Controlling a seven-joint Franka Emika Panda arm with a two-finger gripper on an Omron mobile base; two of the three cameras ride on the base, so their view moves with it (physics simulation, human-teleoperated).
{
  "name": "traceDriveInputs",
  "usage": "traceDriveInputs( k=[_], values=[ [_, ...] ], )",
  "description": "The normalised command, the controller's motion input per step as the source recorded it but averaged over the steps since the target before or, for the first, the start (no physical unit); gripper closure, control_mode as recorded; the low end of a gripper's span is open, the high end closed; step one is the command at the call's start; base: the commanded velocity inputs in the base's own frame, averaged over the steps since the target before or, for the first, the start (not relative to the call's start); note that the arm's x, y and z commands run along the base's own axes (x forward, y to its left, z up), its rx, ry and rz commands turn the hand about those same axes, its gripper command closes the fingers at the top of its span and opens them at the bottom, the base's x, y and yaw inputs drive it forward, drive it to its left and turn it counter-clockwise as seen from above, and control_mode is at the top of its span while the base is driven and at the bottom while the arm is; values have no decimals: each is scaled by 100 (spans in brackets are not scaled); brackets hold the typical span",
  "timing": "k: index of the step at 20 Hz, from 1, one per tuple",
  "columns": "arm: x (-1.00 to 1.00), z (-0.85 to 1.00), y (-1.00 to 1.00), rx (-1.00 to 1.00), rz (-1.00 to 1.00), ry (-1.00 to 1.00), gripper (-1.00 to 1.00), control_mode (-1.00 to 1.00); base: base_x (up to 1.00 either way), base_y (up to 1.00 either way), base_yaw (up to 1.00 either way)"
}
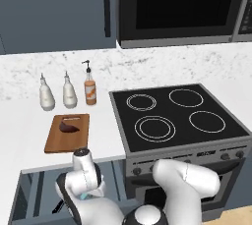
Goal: Place the appropriate cutting tool for cutting the potato skin on the cutting board.
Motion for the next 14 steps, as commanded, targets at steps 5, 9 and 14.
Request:
traceDriveInputs(
  k=[5,9,14],
  values=[
    [-44,100,23,0,-1,0,100,-100,0,0,0],
    [-61,100,31,0,-6,0,100,-100,0,0,0],
    [-49,100,15,0,-15,3,100,-100,0,0,0]
  ],
)
